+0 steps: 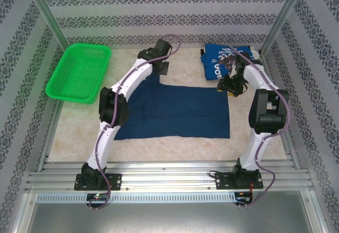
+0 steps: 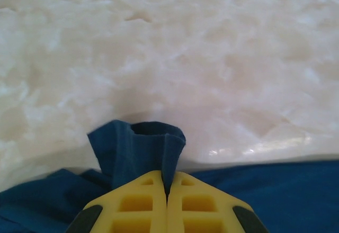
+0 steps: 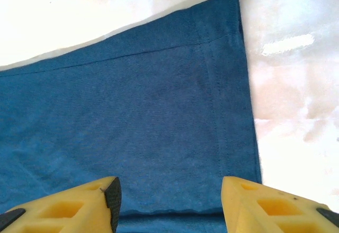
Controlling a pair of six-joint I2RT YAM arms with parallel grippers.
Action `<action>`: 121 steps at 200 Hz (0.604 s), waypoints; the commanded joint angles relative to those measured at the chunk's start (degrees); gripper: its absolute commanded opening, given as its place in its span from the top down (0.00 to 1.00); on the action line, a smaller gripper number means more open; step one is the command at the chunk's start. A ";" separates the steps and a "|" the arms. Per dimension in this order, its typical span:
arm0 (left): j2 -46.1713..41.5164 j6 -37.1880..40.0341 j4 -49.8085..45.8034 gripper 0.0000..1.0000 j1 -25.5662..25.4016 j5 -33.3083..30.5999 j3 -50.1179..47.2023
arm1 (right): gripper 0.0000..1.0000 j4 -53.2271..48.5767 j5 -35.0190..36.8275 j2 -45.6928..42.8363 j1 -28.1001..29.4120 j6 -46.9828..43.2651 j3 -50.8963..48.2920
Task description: Fold and stack the t-shirts
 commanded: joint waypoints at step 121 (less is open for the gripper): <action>-16.56 -13.68 12.65 0.20 2.04 19.63 -26.70 | 0.46 -1.68 -0.12 0.94 -1.02 1.50 0.84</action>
